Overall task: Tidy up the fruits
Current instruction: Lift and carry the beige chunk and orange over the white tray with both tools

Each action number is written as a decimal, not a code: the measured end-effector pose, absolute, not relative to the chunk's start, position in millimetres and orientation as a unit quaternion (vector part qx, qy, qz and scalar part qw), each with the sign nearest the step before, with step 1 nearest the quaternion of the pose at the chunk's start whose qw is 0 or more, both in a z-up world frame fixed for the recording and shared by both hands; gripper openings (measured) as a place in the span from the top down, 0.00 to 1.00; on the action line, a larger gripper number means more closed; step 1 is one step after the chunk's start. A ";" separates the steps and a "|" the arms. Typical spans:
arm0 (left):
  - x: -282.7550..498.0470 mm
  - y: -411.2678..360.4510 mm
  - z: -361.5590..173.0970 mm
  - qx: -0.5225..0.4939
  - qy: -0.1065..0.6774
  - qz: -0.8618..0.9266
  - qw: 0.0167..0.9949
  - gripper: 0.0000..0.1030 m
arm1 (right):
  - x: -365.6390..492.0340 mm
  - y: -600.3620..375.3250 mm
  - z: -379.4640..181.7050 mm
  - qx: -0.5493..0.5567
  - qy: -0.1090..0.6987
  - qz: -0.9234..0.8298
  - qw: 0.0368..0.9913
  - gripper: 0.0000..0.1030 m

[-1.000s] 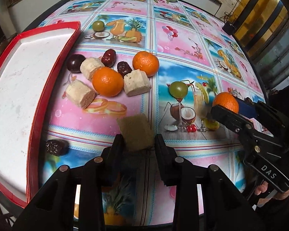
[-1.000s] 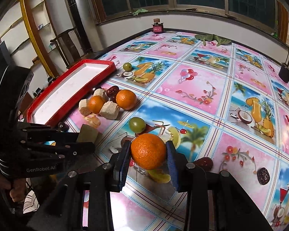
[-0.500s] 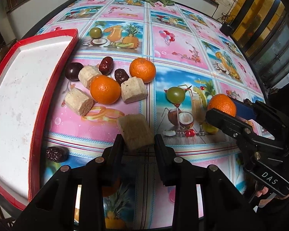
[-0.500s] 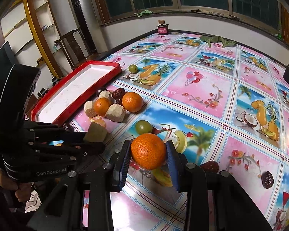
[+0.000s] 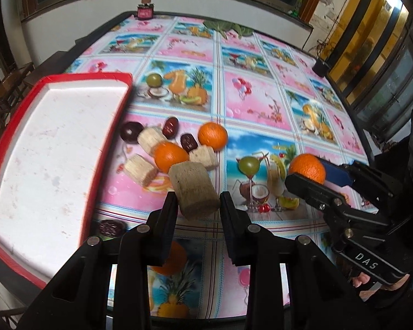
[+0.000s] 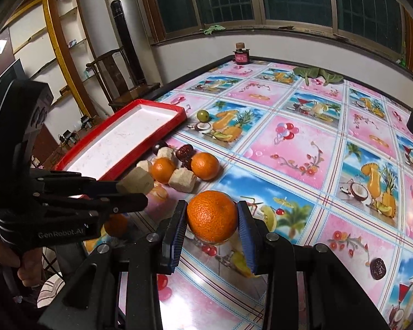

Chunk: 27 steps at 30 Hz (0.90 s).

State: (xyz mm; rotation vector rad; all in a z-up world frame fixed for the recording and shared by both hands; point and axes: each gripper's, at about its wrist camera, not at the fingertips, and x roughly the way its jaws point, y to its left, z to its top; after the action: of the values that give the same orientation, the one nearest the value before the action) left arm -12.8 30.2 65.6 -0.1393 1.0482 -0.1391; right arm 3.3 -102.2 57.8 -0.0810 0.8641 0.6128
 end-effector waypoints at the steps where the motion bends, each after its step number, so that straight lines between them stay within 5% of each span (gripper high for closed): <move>1: -13.1 31.9 68.6 -0.067 0.496 -0.064 0.863 0.72 | 2.6 -101.4 59.0 -0.039 0.410 0.293 0.863 0.64; 27: -27.0 80.4 97.9 -0.094 0.454 -0.017 0.886 0.72 | -5.1 -64.9 83.6 -0.049 0.384 0.329 0.861 0.65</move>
State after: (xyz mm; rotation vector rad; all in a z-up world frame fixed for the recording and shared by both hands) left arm -27.0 80.4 97.9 -0.1958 0.9446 -0.0359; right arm -5.1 -64.9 83.6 -0.1020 0.8052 0.6902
